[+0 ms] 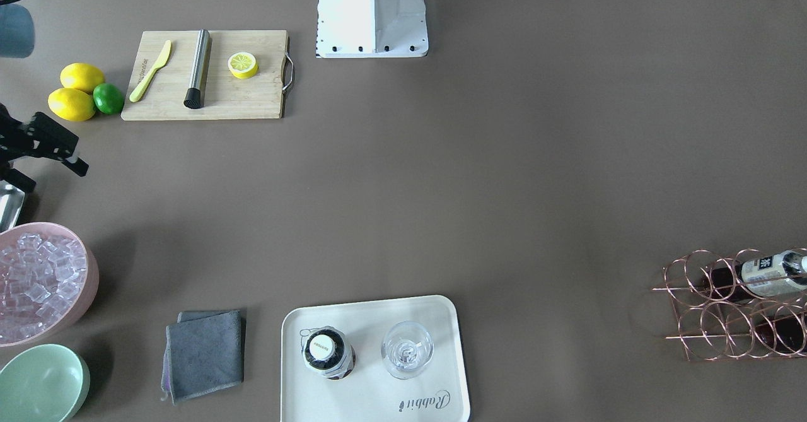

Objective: Take tea from basket to plate

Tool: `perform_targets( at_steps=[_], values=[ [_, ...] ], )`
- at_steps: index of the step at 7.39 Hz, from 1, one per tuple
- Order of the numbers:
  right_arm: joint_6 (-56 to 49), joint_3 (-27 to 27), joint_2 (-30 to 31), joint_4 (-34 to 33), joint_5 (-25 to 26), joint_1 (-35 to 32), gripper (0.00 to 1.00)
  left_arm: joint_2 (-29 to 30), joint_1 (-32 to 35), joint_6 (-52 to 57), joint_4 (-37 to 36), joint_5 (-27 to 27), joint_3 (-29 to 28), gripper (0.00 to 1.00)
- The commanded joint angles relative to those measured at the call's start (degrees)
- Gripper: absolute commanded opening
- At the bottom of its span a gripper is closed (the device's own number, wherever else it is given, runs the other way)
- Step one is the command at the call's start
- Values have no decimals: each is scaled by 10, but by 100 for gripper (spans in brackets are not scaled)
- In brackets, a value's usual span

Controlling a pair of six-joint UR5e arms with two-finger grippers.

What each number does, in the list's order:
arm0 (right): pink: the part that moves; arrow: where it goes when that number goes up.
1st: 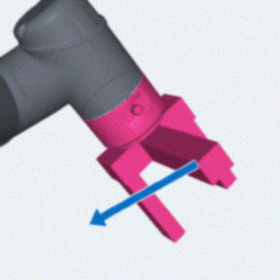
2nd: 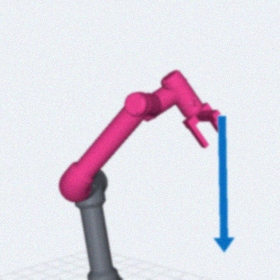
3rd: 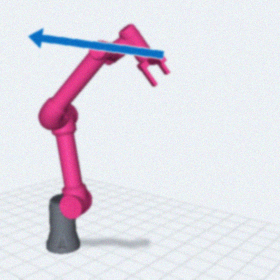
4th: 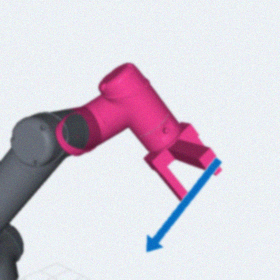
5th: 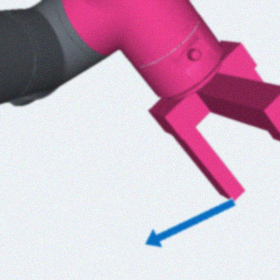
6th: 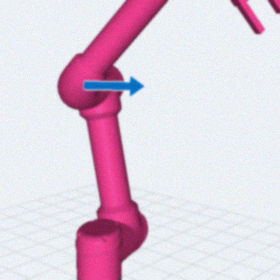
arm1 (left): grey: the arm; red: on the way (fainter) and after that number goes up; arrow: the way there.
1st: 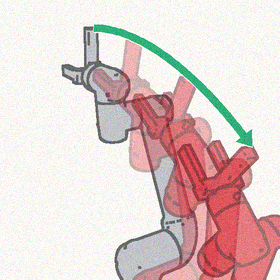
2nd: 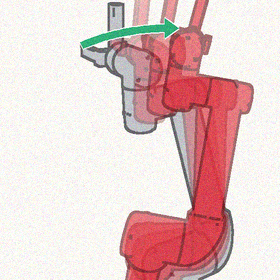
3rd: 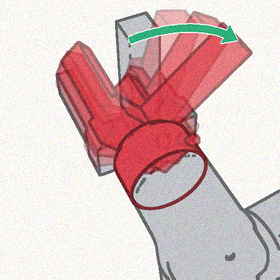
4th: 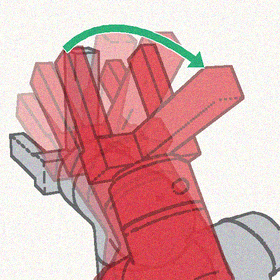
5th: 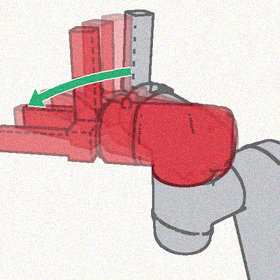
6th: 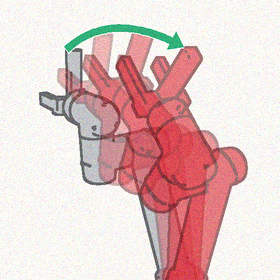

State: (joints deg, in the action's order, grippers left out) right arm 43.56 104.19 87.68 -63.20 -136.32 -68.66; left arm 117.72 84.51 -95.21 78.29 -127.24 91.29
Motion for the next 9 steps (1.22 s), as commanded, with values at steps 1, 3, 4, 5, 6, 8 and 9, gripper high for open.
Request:
perform_targets(
  at_steps=[1, 3, 4, 5, 6, 8, 9],
  values=[
    [-7, -2, 95, -61, -21, -57, 100, -115, 0, 132, -9, -6, 126, 97],
    [-28, -28, 128, -66, -10, -67, 100, -191, 0, 284, -6, -6, 157, 97],
    [-83, -38, 142, -80, -10, -81, 100, -223, 1, 379, -3, -6, 167, 97],
    [-148, -38, 150, -101, 2, -92, 100, -242, 1, 455, -3, -6, 166, 97],
    [-233, -39, 159, -121, 14, -110, 100, -259, 1, 547, -3, -6, 159, 97],
    [-397, -38, 172, -165, 43, -161, 100, -304, 1, 706, -1, -6, 155, 97],
    [-413, -36, 170, -191, 53, -174, 100, -325, 5, 769, 21, -6, 148, 97]
  ],
)
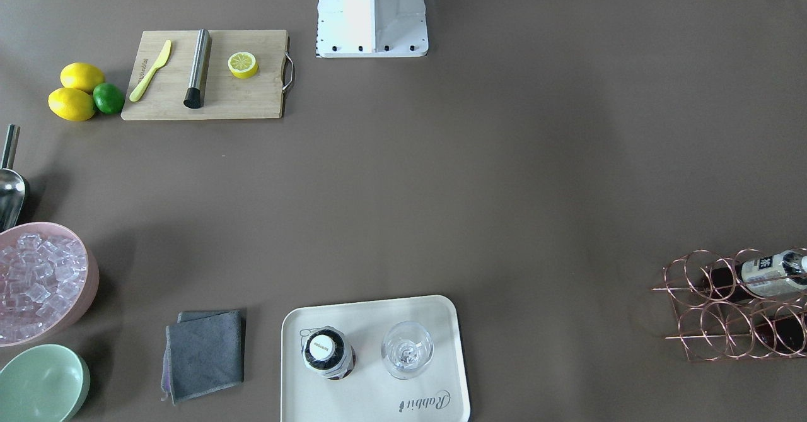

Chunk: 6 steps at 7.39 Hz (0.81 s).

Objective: Take tea from basket to plate

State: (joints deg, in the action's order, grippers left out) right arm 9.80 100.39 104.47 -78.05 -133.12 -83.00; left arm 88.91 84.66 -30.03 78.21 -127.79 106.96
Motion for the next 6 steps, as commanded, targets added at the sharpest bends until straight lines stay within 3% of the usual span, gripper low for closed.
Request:
perform_targets(
  at_steps=[1, 3, 6],
  values=[
    [-75, 3, 0, -53, 30, -33, 100, -70, 24, 177, 60, -1, -12, 97],
    [-73, 20, -8, -53, 59, -36, 100, -129, 26, 199, 171, -1, -30, 98],
    [-78, 38, -6, -52, 59, -38, 100, -146, 34, 203, 197, -67, -26, 98]
  ],
)
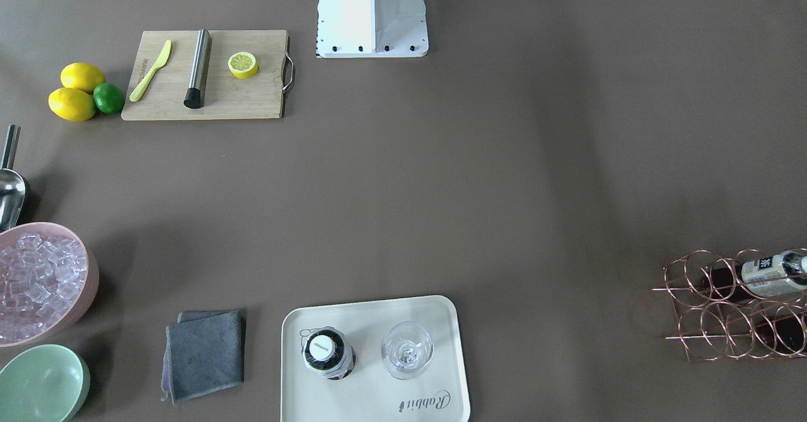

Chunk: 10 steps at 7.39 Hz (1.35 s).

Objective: Take tea from basket to plate

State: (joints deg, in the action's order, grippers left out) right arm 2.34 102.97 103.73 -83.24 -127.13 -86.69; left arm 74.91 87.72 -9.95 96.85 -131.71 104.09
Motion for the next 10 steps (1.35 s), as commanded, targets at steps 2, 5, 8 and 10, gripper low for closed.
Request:
perform_targets(
  at_steps=[2, 5, 8, 10],
  values=[
    [-4, 12, 3, -1, 0, -4, 100, -6, 10, -2, 11, -28, 1, 98],
    [-4, 13, 7, -2, -7, -13, 100, 1, 11, -3, 4, -26, -1, 98],
    [-4, 13, 7, -1, -7, -15, 100, 1, 11, -2, 8, -28, 0, 98],
    [-4, 13, 7, -1, -7, -15, 100, 0, 11, -2, 10, -28, 0, 98]
  ],
)
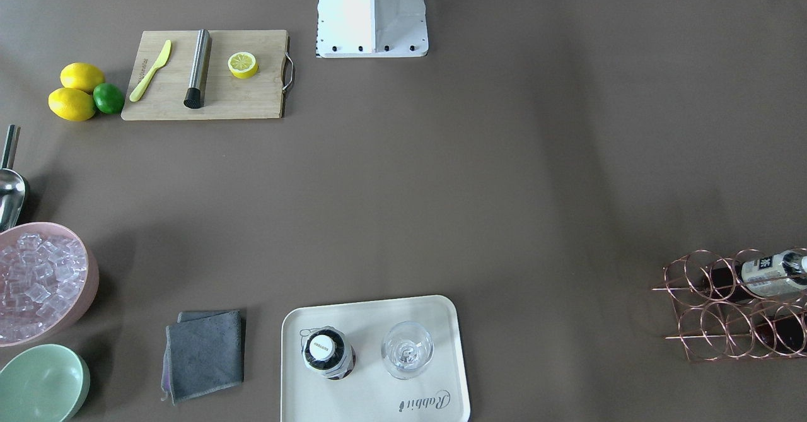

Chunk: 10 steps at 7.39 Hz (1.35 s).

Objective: Take tea from basket to plate

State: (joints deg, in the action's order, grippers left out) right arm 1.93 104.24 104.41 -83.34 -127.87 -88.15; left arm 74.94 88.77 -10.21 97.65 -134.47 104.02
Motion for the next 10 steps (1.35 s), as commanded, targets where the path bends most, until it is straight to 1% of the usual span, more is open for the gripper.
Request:
perform_targets(
  at_steps=[1, 4, 10],
  values=[
    [0, 0, -1, 0, 0, -2, 100, -1, 0, 1, 2, 0, 0, 98],
    [0, 0, -2, 1, 0, -6, 100, -1, 0, 52, 3, 3, 4, 98],
    [0, 0, 0, 2, 0, -12, 100, -1, 0, 49, 3, 1, 4, 98]
  ],
)
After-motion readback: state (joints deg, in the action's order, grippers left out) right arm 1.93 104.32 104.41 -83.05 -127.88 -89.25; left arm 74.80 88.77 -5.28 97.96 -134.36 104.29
